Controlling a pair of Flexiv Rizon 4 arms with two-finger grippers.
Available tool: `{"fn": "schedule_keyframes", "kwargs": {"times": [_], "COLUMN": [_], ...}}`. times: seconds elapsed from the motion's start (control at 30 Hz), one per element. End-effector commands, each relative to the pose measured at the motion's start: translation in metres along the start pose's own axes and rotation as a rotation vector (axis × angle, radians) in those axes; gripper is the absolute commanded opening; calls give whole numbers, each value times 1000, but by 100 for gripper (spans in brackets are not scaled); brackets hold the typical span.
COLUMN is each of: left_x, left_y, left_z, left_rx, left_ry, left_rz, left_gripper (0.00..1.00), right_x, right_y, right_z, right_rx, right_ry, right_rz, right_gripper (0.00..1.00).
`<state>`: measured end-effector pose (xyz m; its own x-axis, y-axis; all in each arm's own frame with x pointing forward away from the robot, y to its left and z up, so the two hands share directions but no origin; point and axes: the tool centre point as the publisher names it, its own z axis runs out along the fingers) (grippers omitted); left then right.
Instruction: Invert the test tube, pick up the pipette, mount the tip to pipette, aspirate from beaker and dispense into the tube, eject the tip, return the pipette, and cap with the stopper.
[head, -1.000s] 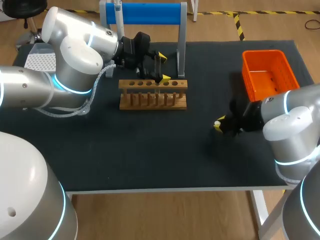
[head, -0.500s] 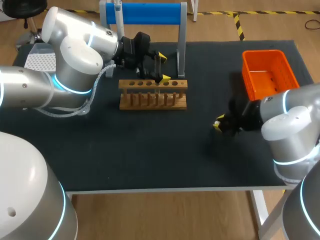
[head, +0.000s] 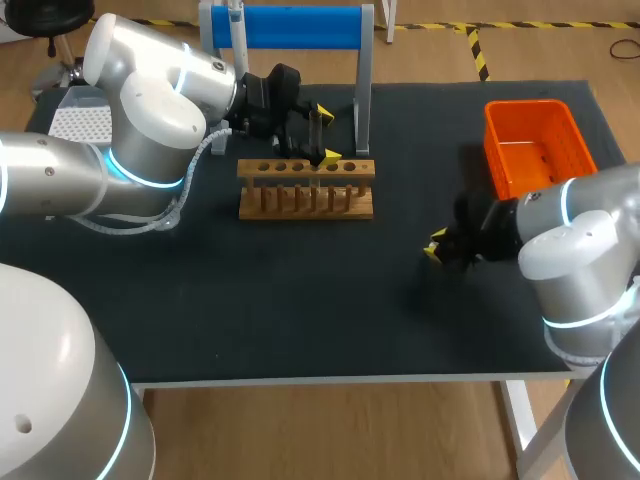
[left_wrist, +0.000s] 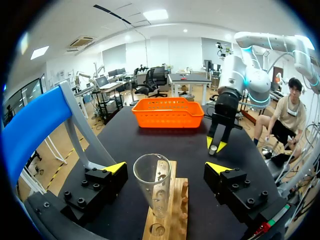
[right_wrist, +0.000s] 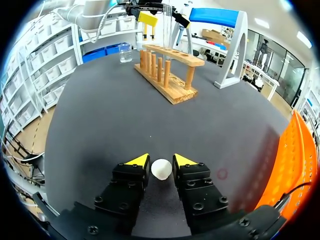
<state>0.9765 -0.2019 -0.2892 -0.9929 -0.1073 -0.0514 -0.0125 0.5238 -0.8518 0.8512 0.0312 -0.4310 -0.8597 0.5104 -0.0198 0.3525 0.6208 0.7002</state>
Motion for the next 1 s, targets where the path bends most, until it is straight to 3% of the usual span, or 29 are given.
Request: {"fn": "schedule_keyframes", "kwargs": {"times": [0.03, 0.3, 0.33, 0.37, 0.4, 0.77, 1.0], "left_x": [-2, -2, -2, -2, -2, -2, -2], "left_y": [0, 0, 0, 0, 0, 0, 0], "left_z": [0, 0, 0, 0, 0, 0, 0], "left_rx": [-2, -2, -2, -2, -2, -2, -2], "left_ry": [7, 7, 7, 7, 7, 7, 7], "left_rz": [-1, -1, -1, -1, -1, -1, -1], "left_gripper": [100, 100, 100, 100, 100, 100, 100], "right_x": [0, -1, -1, -1, -1, -5, -27], "right_y": [0, 0, 0, 0, 0, 10, 60], "right_z": [0, 0, 0, 0, 0, -11, -45], "right_rx": [7, 8, 9, 9, 9, 16, 26], "right_ry": [1, 1, 1, 1, 1, -4, 36], "right_rz": [2, 6, 5, 6, 6, -8, -73], "right_gripper": [27, 19, 15, 3, 0, 0, 0]}}
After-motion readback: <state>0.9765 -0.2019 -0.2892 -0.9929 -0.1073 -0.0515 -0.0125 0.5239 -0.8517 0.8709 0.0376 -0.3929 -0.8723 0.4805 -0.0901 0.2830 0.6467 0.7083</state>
